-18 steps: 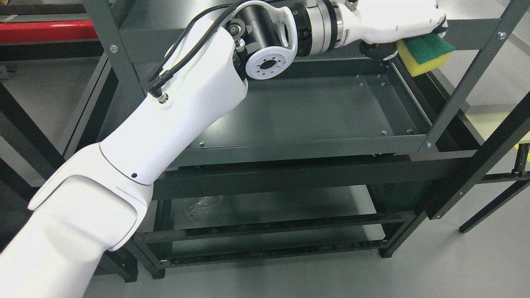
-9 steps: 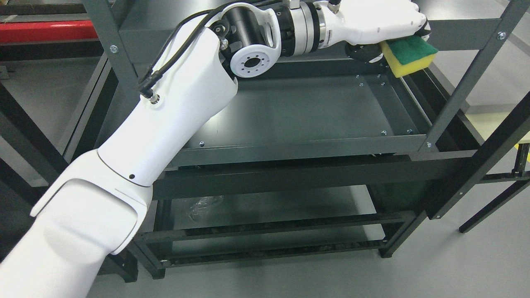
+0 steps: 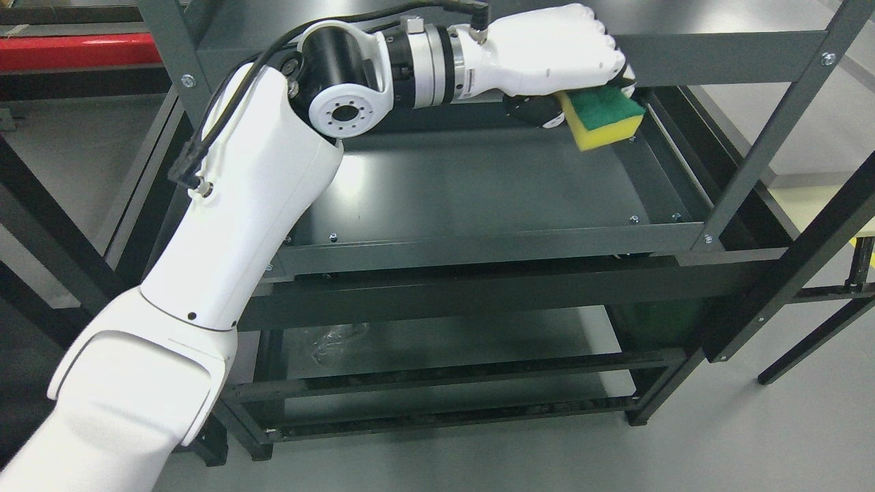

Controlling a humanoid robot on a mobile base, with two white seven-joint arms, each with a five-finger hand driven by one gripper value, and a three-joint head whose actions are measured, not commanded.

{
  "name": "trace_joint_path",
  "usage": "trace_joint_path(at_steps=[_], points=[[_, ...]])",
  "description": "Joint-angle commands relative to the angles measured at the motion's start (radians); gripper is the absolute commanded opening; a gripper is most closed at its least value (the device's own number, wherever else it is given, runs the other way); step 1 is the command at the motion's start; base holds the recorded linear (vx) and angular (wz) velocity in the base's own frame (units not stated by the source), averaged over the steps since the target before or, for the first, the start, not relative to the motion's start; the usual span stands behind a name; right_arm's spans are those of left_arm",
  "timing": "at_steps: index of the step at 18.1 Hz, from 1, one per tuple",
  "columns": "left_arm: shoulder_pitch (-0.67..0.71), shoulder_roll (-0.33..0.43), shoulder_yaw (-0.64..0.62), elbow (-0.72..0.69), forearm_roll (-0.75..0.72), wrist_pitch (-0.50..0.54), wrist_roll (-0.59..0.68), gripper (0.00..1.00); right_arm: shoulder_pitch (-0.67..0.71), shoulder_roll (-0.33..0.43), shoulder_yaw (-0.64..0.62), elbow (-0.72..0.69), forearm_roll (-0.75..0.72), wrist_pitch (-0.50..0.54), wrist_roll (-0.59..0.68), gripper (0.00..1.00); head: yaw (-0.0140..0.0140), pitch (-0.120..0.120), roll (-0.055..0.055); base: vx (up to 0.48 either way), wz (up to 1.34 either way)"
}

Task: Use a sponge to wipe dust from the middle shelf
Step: 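Push the sponge along the middle shelf surface away from the robot, then drag the sponge back along the shelf toward the robot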

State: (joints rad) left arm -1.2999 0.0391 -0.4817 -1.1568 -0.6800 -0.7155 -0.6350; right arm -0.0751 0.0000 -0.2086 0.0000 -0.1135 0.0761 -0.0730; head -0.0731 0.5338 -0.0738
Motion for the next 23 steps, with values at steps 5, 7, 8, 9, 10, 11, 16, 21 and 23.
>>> trace_joint_path(at_steps=[5,7,8,9,10,11,16,21,23], points=[[0.114,0.07,0.537,-0.138,0.03,-0.07,-0.175,0.03,0.0,-0.017,0.0,-0.017,0.0,0.001,-0.001,1.0,0.0,0.0,0.0,0.0,0.0],[0.146,0.122,0.557,-0.138,0.066,-0.07,-0.18,0.03,0.0,-0.017,0.0,-0.017,0.0,0.001,-0.001,1.0,0.0,0.0,0.0,0.0,0.0],[0.155,0.154,0.558,-0.138,0.089,-0.07,-0.18,0.03,0.0,-0.017,0.0,-0.017,0.0,0.001,-0.001,1.0,0.0,0.0,0.0,0.0,0.0],[0.166,0.191,0.56,-0.138,0.12,-0.07,-0.18,0.03,0.0,-0.017,0.0,-0.017,0.0,0.001,-0.001,1.0,0.0,0.0,0.0,0.0,0.0],[0.174,0.221,0.561,-0.139,0.146,-0.07,-0.18,0.03,0.0,-0.017,0.0,-0.017,0.0,0.001,-0.001,1.0,0.0,0.0,0.0,0.0,-0.02],[0.185,0.263,0.569,-0.142,0.181,-0.07,-0.18,0.03,0.0,-0.017,0.0,-0.017,0.0,0.001,-0.001,1.0,0.0,0.0,0.0,0.0,-0.02],[0.29,0.344,0.569,-0.224,0.339,-0.07,-0.219,0.03,0.0,-0.017,0.0,-0.017,0.0,0.001,-0.001,1.0,0.0,0.0,0.0,0.002,-0.14],[0.324,0.175,0.514,-0.242,0.459,-0.07,-0.221,0.03,0.0,-0.017,0.0,-0.017,0.0,0.001,-0.001,1.0,0.0,0.0,0.0,0.012,-0.2],[0.329,0.043,0.514,-0.241,0.464,-0.07,-0.219,0.03,0.0,-0.017,0.0,-0.017,0.0,0.001,-0.001,1.0,0.0,0.0,0.0,0.008,-0.13]])
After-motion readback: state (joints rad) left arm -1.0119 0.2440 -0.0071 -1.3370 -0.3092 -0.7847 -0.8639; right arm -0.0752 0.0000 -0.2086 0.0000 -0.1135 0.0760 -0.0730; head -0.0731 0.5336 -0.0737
